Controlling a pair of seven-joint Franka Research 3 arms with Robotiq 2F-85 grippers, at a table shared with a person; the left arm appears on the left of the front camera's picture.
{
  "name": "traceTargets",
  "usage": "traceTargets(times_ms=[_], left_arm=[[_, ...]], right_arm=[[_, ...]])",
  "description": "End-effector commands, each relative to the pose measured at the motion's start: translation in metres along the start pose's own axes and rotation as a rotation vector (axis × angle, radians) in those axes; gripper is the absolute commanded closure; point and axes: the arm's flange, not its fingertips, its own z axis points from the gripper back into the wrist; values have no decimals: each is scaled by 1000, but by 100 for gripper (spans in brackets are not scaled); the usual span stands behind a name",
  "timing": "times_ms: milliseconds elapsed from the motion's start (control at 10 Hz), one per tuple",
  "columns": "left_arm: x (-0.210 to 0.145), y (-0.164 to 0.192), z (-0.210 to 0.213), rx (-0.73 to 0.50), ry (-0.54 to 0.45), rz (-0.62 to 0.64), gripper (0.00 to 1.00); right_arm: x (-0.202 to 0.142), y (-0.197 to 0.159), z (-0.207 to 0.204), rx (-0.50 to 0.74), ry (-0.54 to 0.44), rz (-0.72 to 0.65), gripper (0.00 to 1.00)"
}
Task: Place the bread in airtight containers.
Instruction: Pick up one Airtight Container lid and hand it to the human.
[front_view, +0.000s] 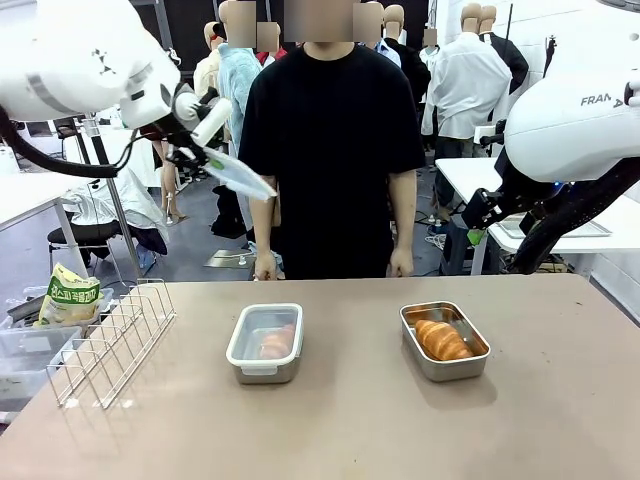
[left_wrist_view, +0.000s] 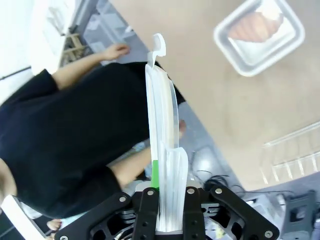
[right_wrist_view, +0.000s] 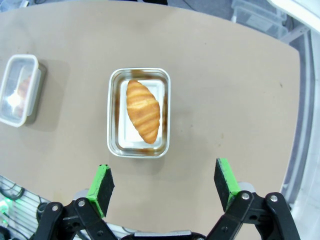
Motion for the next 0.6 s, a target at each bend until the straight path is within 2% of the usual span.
traceTargets(times_ms=[0,200,500], left_arm=[[7,8,-19,52,-62,-60,100],[13,17,-46,33,-107,-73,100],[4,7,-46,14,-133,-45,100]], right_arm=[[0,0,-1,1,0,-1,0],[0,0,-1,1,0,-1,0],[0,0,-1,1,0,-1,0]])
